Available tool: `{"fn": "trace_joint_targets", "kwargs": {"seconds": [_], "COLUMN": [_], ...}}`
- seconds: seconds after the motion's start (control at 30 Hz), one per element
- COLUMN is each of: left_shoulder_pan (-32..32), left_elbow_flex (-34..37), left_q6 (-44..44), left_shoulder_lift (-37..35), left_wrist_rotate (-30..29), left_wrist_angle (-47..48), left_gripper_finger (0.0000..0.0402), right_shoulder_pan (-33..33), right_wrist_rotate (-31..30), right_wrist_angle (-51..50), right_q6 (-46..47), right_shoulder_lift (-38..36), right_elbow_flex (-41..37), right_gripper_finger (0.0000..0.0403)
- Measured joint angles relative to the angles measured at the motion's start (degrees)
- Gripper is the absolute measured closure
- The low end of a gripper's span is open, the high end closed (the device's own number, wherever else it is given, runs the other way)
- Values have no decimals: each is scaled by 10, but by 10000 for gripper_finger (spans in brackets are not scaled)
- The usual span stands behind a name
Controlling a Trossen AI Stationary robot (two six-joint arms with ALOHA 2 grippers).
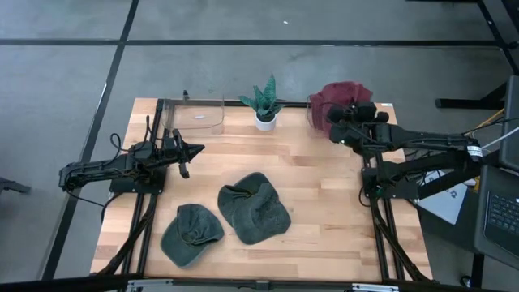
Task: Pick & Place hat
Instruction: Put the red cap into the right transparent bin
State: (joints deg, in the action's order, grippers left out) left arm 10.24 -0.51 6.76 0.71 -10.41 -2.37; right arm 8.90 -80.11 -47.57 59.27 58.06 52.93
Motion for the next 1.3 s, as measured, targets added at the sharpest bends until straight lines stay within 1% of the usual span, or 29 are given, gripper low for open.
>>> {"fn": "trace_joint_targets", "kwargs": {"seconds": [0.1, 0.23, 0.4, 0.67, 0.73, 0.8, 0.87, 0.93, 1.03, 1.1, 1.17, 1.3], "left_shoulder_pan": [0, 0, 0, 0, 0, 0, 0, 0, 0, 0, 0, 0], "left_elbow_flex": [0, 0, 0, 0, 0, 0, 0, 0, 0, 0, 0, 0], "left_q6": [0, 0, 0, 0, 0, 0, 0, 0, 0, 0, 0, 0], "left_shoulder_lift": [0, 0, 0, 0, 0, 0, 0, 0, 0, 0, 0, 0], "left_wrist_rotate": [0, 0, 0, 0, 0, 0, 0, 0, 0, 0, 0, 0], "left_wrist_angle": [0, 0, 0, 0, 0, 0, 0, 0, 0, 0, 0, 0], "left_gripper_finger": [398, 398, 398, 398, 398, 398, 398, 397, 398, 397, 398, 398], "right_shoulder_pan": [21, 42, 62, 96, 102, 108, 116, 126, 143, 158, 171, 193], "right_wrist_rotate": [-1, 0, 4, 9, 32, 75, 137, 213, 314, 352, 359, 314], "right_wrist_angle": [5, 35, 94, 159, 189, 231, 274, 318, 351, 351, 341, 323], "right_q6": [3, -8, -55, -145, -176, -224, -274, -305, -298, -288, -299, -323], "right_shoulder_lift": [4, 21, 55, 102, 106, 109, 109, 109, 104, 101, 98, 95], "right_elbow_flex": [0, 0, 0, 0, 0, 0, 0, 0, 0, 1, 2, 2], "right_gripper_finger": [395, 397, 399, 399, 399, 399, 399, 399, 400, 400, 400, 398]}}
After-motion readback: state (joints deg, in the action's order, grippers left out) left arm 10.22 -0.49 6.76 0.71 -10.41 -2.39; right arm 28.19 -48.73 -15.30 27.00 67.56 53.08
